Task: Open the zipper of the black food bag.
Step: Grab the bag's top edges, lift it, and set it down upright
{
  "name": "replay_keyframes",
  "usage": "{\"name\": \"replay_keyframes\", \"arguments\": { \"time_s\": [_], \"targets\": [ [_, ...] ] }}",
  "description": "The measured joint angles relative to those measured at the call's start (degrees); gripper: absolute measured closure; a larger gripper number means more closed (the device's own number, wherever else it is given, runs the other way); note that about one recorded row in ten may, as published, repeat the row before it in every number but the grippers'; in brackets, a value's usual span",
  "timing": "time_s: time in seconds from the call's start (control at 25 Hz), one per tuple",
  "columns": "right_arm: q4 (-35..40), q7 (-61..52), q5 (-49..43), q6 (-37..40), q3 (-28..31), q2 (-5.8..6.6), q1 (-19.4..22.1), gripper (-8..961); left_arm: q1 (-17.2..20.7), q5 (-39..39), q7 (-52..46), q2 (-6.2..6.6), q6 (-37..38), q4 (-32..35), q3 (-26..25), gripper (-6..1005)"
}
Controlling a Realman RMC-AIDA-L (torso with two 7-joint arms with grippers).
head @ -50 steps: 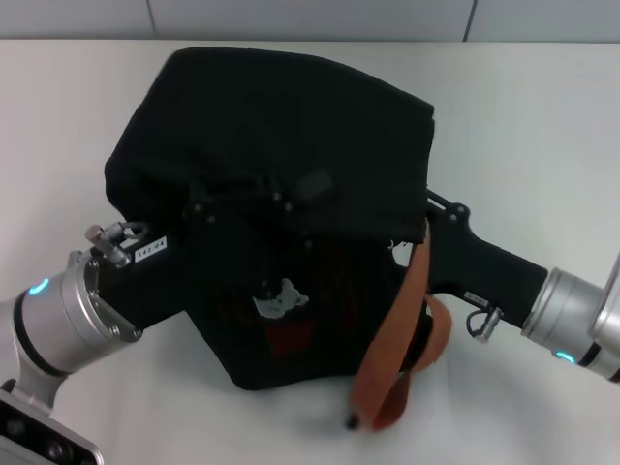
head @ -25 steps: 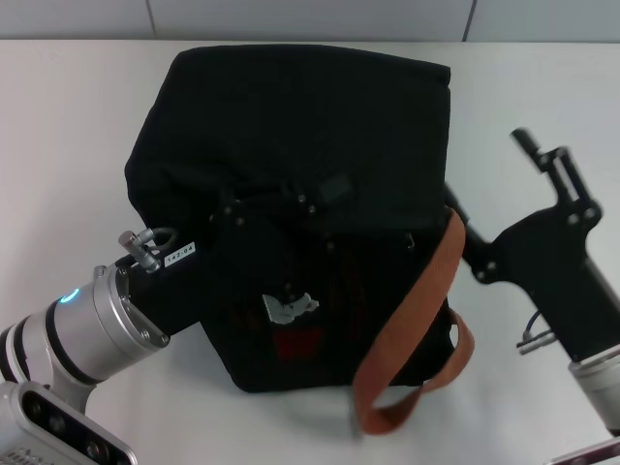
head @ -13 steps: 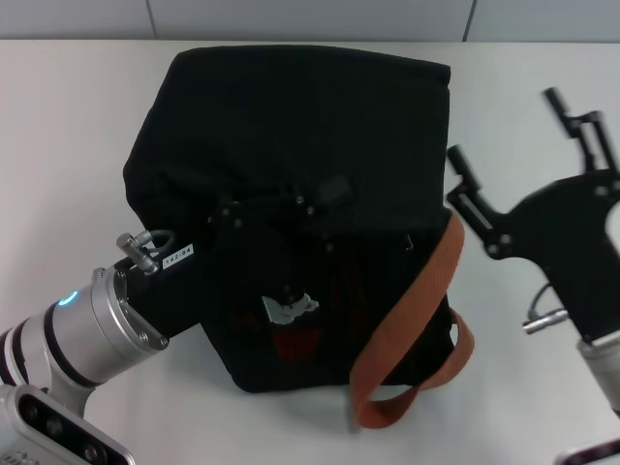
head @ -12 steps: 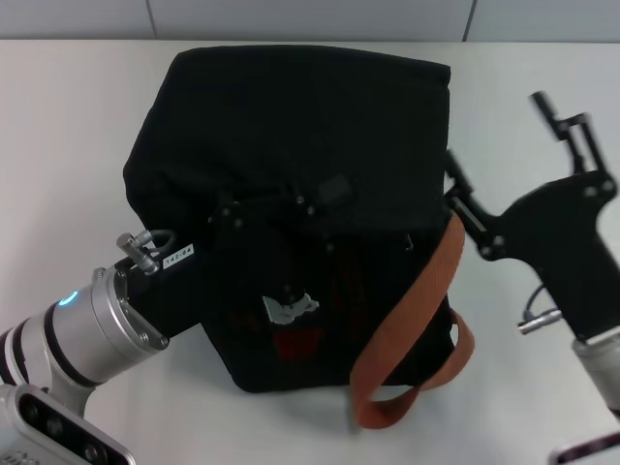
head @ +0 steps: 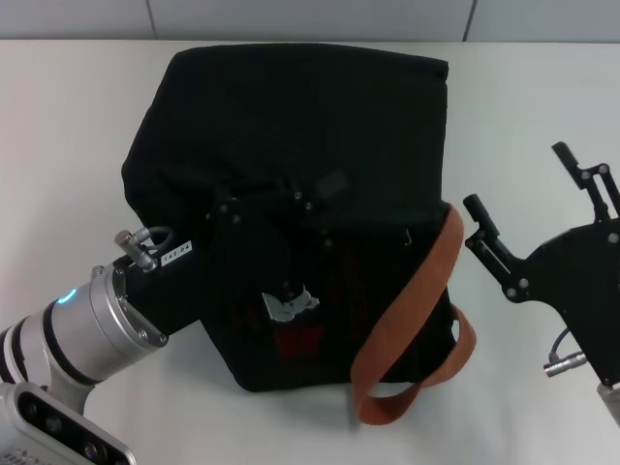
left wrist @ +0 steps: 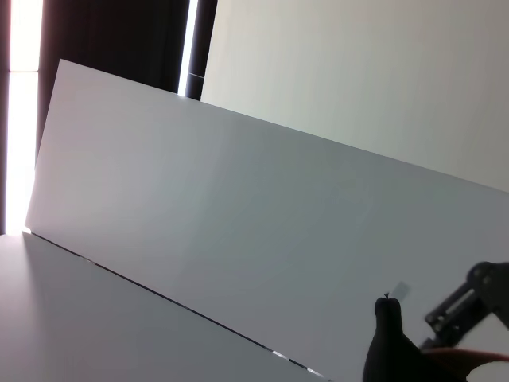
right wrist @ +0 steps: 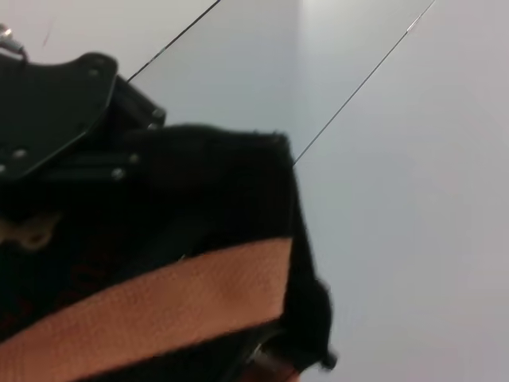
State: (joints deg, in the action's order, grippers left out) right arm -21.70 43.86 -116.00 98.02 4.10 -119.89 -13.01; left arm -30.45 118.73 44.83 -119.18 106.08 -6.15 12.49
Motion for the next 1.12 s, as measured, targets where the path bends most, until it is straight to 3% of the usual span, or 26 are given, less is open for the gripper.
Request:
{"name": "replay_keyframes", "arguments": {
  "time_s": [0.24, 0.4, 0.48, 0.64, 0.68, 0.92, 1.12],
  "targets": [
    [-1.5, 0.2, 0.4, 5.1, 0.6, 0.00, -3.3, 130, -0.1, 0.2, 0.0, 0.00, 0.1, 0.0, 0.0, 920],
    [-1.7, -0.2, 0.5, 1.0, 1.0, 0.00, -6.7, 130, -0.1, 0.3, 0.0, 0.00, 0.1, -0.1, 0.0, 920],
    [-1.9, -0.1, 0.5, -5.0, 1.1, 0.01, -7.8, 129, -0.1, 0.3, 0.0, -0.01, 0.2, -0.3, 0.0, 919],
    [-1.7, -0.5, 0.5, -7.4, 0.9, 0.00, -6.4, 129, -0.1, 0.1, 0.0, 0.00, 0.2, -0.3, 0.0, 919],
    [-1.6, -1.1, 0.3, -7.4, 0.6, 0.00, -4.3, 129, -0.2, 0.1, 0.0, 0.00, 0.2, -0.3, 0.0, 919],
    [-1.5, -1.2, 0.0, -5.1, -0.9, 0.00, -0.6, 130, -0.3, 0.1, 0.0, 0.00, 0.0, -0.4, 0.0, 919],
    [-1.5, -1.3, -0.1, -2.2, -1.0, 0.01, -0.9, 130, -0.4, 0.0, 0.0, 0.00, -0.2, -0.4, 0.0, 919]
  ]
}}
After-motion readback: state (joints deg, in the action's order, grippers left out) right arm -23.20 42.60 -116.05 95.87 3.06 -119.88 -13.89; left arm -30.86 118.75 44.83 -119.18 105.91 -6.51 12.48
